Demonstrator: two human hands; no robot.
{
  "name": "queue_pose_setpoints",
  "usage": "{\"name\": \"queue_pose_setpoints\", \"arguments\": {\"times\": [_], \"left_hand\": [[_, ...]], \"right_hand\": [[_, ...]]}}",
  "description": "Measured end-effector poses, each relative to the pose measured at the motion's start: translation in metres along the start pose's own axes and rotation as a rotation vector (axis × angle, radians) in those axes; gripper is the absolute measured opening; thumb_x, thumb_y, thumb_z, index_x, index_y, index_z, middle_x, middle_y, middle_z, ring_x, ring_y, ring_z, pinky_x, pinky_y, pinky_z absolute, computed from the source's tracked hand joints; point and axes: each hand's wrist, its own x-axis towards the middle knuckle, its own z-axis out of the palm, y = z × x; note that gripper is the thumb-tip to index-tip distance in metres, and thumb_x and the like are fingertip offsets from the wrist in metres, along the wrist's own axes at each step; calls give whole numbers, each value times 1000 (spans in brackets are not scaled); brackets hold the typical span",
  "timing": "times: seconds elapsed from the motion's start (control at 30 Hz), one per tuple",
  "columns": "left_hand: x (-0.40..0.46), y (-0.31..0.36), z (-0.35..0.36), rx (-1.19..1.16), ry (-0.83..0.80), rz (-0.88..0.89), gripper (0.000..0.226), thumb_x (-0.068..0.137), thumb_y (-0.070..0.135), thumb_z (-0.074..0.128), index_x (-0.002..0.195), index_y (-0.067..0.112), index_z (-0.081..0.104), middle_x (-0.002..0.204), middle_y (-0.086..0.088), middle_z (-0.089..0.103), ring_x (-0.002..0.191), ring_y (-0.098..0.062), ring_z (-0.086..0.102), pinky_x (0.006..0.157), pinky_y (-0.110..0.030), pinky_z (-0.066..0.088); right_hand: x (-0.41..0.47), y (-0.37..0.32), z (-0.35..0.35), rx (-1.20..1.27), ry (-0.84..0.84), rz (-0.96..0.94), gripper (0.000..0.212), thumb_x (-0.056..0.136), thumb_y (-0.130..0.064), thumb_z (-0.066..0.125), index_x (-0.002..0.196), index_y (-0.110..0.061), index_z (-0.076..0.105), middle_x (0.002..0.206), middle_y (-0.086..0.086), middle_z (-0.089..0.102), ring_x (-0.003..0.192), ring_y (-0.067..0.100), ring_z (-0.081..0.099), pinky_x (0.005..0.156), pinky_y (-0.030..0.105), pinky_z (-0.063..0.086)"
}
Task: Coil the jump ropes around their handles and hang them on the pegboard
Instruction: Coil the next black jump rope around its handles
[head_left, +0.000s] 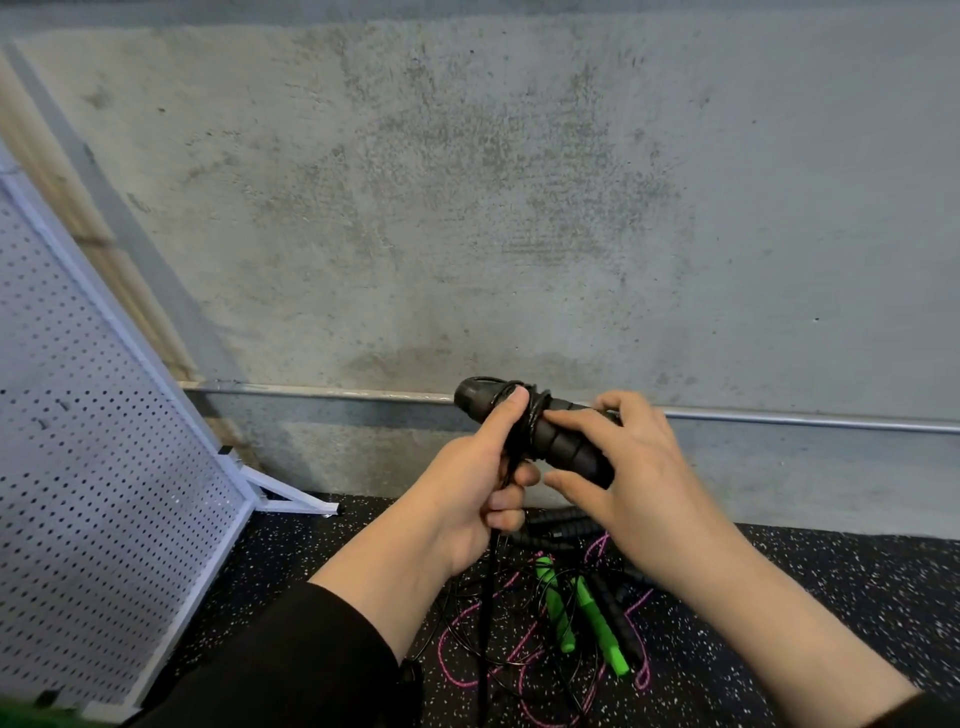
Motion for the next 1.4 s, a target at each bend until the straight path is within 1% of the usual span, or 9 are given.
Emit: {"name": "queue_pose_setpoints", "arguments": {"times": [0.17, 0.33, 0.5, 0.7, 0.8, 0.93, 1.13, 1.27, 1.4], "left_hand": [[-4, 3, 4, 53, -48, 65, 39, 94, 54, 62, 88, 16, 57, 63, 3, 44, 48, -8, 22, 45, -21, 16], [-4, 2, 4, 89, -64, 102, 36, 96, 50, 60, 88, 16, 55, 63, 2, 45, 50, -9, 21, 52, -26, 13], [-3, 3, 2, 104, -75, 102, 40, 94, 55, 62, 100, 16, 60, 69, 2, 50, 49, -8, 25, 46, -21, 18], [-5, 5, 3, 164, -73, 32, 74, 86, 72, 58, 120, 7, 63, 64, 5, 46, 46, -7, 22, 42, -20, 17], [-3, 4, 0, 152, -66, 9, 88, 84, 79, 53, 127, 3, 63, 64, 5, 45, 45, -6, 21, 39, -19, 17], [1, 0, -2, 75, -79, -22, 81, 77, 84, 54, 112, 12, 65, 67, 4, 45, 47, -6, 19, 38, -19, 18], [2, 1, -5, -24, -15, -11, 66, 79, 76, 64, 108, 17, 61, 65, 4, 45, 46, -7, 21, 37, -20, 18], [1, 3, -4, -57, -12, 35, 61, 83, 72, 62, 107, 17, 58, 64, 3, 44, 45, -8, 21, 37, -20, 17], [-1, 5, -2, -27, -58, 71, 60, 85, 70, 62, 113, 17, 57, 67, 3, 42, 48, -8, 20, 40, -20, 16]], "right_hand": [[2, -4, -8, 771, -4, 471, 31, 98, -53, 49, 119, -34, 61, 111, 5, 71, 88, 19, 70, 79, 41, 61], [1, -3, -20, 1240, -319, 770, 55, 99, -56, 45, 121, -11, 68, 94, 24, 71, 58, 24, 58, 51, 28, 55], [4, 0, -17, 1165, -70, 637, 29, 101, -36, 56, 114, -16, 72, 94, 13, 68, 64, 16, 54, 57, 28, 52], [6, 2, -20, 561, 198, 329, 17, 98, -28, 63, 111, -36, 71, 92, -3, 73, 77, 5, 65, 76, 32, 59], [7, 4, -21, 450, 177, 262, 22, 96, -26, 66, 109, -44, 67, 94, -12, 71, 77, -4, 61, 72, 16, 45], [5, 5, -12, 277, 126, 137, 35, 88, -24, 75, 110, -49, 64, 106, -8, 61, 103, 9, 56, 92, 23, 43], [2, 2, -4, 168, 46, 58, 43, 83, -29, 80, 116, -51, 62, 107, -19, 48, 110, 10, 48, 94, 23, 37], [0, -4, -14, 376, 47, 155, 38, 84, -49, 72, 121, -43, 63, 114, -16, 57, 108, 2, 56, 92, 19, 45], [2, -11, -23, 1084, -101, 642, 59, 83, -69, 48, 117, -25, 69, 110, 16, 73, 80, 28, 70, 64, 34, 60]]}}
